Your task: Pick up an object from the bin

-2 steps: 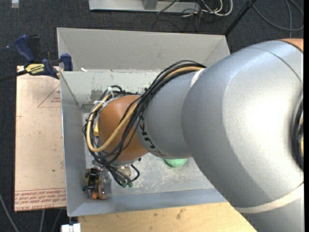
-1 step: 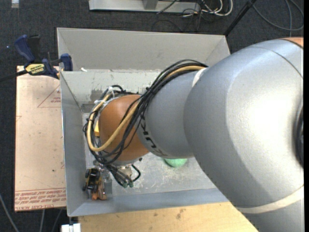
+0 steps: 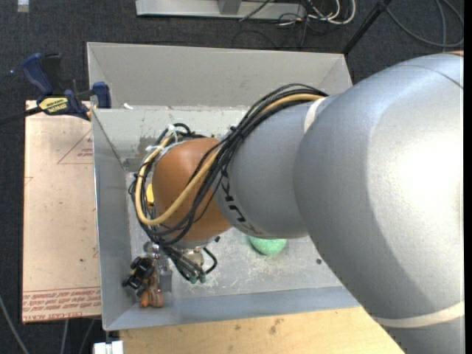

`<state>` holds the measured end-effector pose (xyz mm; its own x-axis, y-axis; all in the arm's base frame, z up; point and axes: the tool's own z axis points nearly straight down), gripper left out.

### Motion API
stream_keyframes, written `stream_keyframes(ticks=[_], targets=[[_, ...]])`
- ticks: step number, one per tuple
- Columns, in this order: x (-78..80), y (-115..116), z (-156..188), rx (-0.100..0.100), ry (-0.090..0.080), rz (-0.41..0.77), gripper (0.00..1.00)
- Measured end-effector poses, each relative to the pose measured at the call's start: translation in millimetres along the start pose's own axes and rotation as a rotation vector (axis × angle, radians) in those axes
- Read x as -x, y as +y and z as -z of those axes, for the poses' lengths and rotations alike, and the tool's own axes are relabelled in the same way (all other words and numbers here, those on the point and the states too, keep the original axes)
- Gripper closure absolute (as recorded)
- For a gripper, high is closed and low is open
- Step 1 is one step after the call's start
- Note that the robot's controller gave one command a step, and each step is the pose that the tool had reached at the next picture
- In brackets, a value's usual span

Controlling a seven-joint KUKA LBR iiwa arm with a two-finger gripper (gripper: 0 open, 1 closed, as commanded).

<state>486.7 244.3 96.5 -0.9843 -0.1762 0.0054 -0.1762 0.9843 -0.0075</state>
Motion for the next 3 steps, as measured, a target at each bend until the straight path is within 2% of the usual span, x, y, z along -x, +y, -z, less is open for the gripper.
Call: stream_keyframes(ticks=[3], targets=[[1.7, 3.4, 40.5, 0.008, -0.009, 0.002, 1.00]])
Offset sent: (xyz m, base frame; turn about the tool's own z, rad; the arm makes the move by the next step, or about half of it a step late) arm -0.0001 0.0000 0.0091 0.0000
